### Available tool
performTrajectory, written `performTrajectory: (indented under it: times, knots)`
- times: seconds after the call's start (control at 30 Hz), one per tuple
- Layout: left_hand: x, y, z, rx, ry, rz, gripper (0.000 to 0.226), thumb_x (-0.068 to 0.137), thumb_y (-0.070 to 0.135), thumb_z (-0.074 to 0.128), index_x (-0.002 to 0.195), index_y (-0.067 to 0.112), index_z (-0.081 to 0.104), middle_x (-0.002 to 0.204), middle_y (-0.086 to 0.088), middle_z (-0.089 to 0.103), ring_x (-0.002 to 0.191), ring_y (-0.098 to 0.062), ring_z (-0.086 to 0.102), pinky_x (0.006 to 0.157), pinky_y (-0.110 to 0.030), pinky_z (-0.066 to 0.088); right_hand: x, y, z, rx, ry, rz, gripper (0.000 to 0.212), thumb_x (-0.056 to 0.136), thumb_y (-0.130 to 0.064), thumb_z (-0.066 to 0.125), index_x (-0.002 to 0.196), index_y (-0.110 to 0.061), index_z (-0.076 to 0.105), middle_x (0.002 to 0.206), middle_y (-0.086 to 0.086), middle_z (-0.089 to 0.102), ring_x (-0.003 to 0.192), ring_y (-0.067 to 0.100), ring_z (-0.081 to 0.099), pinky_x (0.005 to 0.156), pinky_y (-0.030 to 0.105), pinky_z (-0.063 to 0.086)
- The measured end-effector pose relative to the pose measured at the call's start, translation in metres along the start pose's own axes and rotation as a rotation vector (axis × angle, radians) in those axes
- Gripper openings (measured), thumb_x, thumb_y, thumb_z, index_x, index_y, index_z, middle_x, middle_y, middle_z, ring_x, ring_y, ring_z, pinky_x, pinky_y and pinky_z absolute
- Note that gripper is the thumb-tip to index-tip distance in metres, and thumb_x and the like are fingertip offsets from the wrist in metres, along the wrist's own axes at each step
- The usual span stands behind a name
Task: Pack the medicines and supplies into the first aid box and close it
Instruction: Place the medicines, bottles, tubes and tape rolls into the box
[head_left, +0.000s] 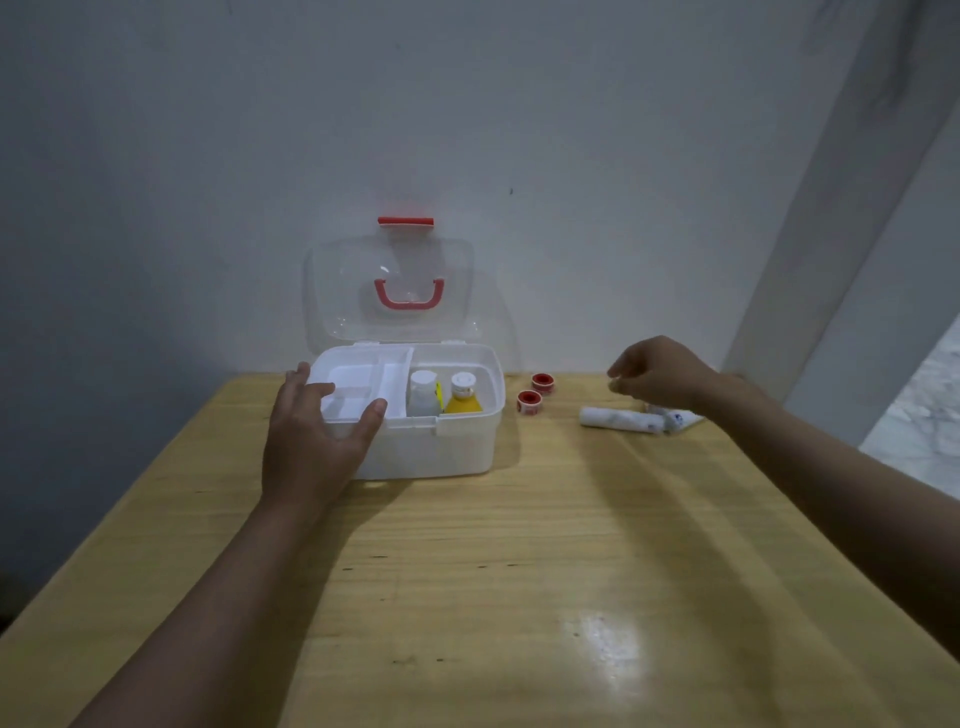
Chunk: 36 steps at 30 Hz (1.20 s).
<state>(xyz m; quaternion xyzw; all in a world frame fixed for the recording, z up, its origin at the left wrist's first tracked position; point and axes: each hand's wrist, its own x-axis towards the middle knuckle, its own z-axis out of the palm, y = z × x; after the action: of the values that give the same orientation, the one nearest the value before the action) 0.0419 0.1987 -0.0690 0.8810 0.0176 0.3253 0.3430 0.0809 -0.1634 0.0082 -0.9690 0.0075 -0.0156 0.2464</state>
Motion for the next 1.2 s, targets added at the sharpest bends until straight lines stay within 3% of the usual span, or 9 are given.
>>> performTrajectory:
  times: [0.2,0.33,0.5,0.83,0.97,1.07,1.2]
  knots:
    - [0.000,0.001,0.000,0.000,0.006,-0.001,0.055,0.076,0.043,0.071,0.114,0.003,0.060,0.147,-0.016,0.041,0.136,-0.030,0.036,0.103,-0.045,0.039,-0.018,0.046,0.031,-0.090,0.068,0.006,0.026,0.080,-0.017,0.068,0.105,-0.013,0.068,0.108,0.000,0.068,0.103,0.018,0.059,0.068,0.016,0.037]
    - [0.000,0.002,0.000,-0.008,0.009,-0.011,0.054,0.077,0.042,0.071,0.113,0.004,0.060,0.147,-0.015,0.040,0.137,-0.029,0.035,0.103,-0.043,0.038,-0.013,0.055,0.048,-0.176,0.149,-0.032,0.028,0.075,-0.012,0.071,0.103,-0.011,0.069,0.108,0.009,0.068,0.103,0.026,0.059,0.084,0.036,0.049]
    - [0.001,0.002,0.001,-0.002,0.015,-0.001,0.053,0.077,0.042,0.071,0.112,0.004,0.060,0.147,-0.016,0.041,0.137,-0.029,0.036,0.103,-0.044,0.038,-0.010,0.058,0.053,-0.232,0.245,-0.068,0.019,0.081,-0.014,0.061,0.098,-0.015,0.070,0.101,0.006,0.068,0.098,0.025,0.056,0.081,0.036,0.048]
    - [0.000,0.001,0.002,-0.020,0.025,-0.002,0.055,0.075,0.048,0.068,0.109,0.004,0.060,0.145,-0.016,0.043,0.137,-0.029,0.036,0.103,-0.043,0.037,-0.003,0.061,0.051,-0.279,0.176,-0.088,0.019,0.081,-0.016,0.060,0.098,-0.015,0.069,0.103,0.009,0.061,0.091,0.024,0.056,0.077,0.039,0.050]
    - [0.000,0.000,0.003,-0.020,0.037,0.006,0.050,0.075,0.040,0.073,0.108,0.004,0.060,0.144,-0.016,0.044,0.136,-0.029,0.037,0.101,-0.043,0.039,-0.006,0.043,0.042,-0.132,0.269,-0.121,0.012,0.082,-0.016,0.063,0.093,-0.014,0.069,0.099,0.007,0.067,0.089,0.026,0.061,0.076,0.040,0.051]
    - [0.000,0.000,0.002,-0.020,0.030,0.020,0.052,0.075,0.043,0.072,0.109,0.005,0.060,0.145,-0.015,0.043,0.136,-0.029,0.038,0.100,-0.043,0.041,-0.012,0.006,0.027,-0.021,0.373,-0.267,0.013,0.084,-0.018,0.064,0.095,-0.016,0.070,0.098,0.005,0.069,0.091,0.024,0.062,0.081,0.041,0.050]
    - [0.002,-0.002,0.003,-0.021,0.016,0.016,0.057,0.074,0.046,0.072,0.112,0.005,0.060,0.146,-0.015,0.042,0.136,-0.029,0.037,0.101,-0.042,0.041,-0.011,-0.073,0.010,0.080,0.374,-0.468,0.016,0.085,-0.021,0.065,0.099,-0.018,0.070,0.101,0.005,0.068,0.087,0.020,0.063,0.078,0.035,0.054]
